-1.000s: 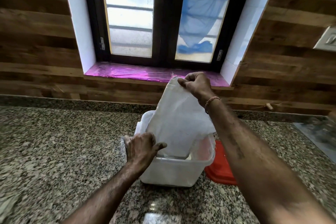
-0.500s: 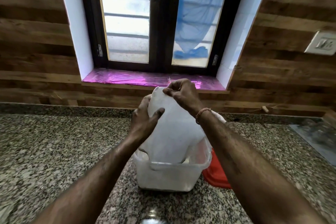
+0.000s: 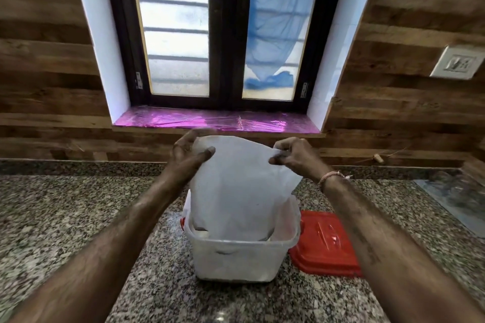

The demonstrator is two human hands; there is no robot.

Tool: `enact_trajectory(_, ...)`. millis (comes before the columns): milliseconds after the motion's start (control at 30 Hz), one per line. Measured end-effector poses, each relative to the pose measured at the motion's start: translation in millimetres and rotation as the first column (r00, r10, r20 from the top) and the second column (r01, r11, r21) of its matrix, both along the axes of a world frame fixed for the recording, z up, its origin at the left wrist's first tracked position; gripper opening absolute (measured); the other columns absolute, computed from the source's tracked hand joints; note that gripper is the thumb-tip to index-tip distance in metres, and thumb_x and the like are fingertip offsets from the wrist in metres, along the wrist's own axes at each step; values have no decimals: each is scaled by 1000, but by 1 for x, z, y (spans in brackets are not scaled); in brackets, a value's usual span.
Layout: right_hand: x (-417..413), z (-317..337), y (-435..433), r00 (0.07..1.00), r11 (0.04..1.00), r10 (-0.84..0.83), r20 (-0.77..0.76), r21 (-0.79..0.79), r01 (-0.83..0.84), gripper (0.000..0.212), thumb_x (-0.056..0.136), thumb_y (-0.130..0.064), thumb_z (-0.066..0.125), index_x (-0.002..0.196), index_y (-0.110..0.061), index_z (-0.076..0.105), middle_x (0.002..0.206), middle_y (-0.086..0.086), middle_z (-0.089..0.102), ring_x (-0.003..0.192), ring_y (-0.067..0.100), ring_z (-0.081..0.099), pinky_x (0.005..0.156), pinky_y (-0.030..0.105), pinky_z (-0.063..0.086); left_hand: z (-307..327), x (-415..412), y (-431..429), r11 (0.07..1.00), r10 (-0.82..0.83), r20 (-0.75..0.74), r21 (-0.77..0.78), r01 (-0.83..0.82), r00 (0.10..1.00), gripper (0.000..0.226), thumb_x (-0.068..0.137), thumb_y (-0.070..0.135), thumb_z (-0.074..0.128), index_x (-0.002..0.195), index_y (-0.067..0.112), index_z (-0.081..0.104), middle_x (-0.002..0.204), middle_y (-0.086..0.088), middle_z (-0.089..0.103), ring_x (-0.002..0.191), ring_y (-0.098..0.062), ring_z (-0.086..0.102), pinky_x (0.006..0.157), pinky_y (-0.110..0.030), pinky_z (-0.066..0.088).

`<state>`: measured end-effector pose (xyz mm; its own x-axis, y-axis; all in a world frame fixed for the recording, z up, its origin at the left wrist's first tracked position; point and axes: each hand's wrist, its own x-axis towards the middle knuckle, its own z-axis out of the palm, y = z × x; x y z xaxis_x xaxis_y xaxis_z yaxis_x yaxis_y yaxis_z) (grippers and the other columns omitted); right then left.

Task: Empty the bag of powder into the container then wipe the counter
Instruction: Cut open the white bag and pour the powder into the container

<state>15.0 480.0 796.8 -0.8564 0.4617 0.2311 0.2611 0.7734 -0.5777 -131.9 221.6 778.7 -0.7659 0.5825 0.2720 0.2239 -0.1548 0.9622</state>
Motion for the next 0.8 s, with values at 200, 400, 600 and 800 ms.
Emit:
enact_trajectory(200,13,3,18,997,992,-57,53,117,51,22,77,-44,85,83,-27,72,84,-12,74,86,15,68,83,40,52,14,-7,2,991,135,-151,32,-132,979,17,80,17,86,76,16,70,76,-3,71,71,-12,63,64,-26,51)
enact_trajectory(400,35,-11,53,971,985,-172,-169,-50,166,21,77,-25,88,82,-18,70,79,0,72,69,13,64,64,31,53,17,-9,8,953,300,-176,87,-289,938,22,82,16,84,78,10,64,68,6,63,61,0,56,54,-13,46)
enact_trajectory(600,32,-20,48,825,810,-215,-523,-567,-148,14,88,-9,77,83,-13,64,71,-5,69,61,4,60,55,20,53,20,-10,20,907,399,-40,166,-387,916,26,87,10,79,84,15,54,68,5,46,49,7,41,46,-11,35)
enact_trajectory(800,22,-61,36,929,716,-198,-313,-693,-81,30,87,3,76,116,1,69,97,7,75,71,0,72,63,16,56,16,-12,22,901,407,-2,161,-402,913,32,90,14,77,81,24,48,73,4,48,60,-3,44,54,-19,40)
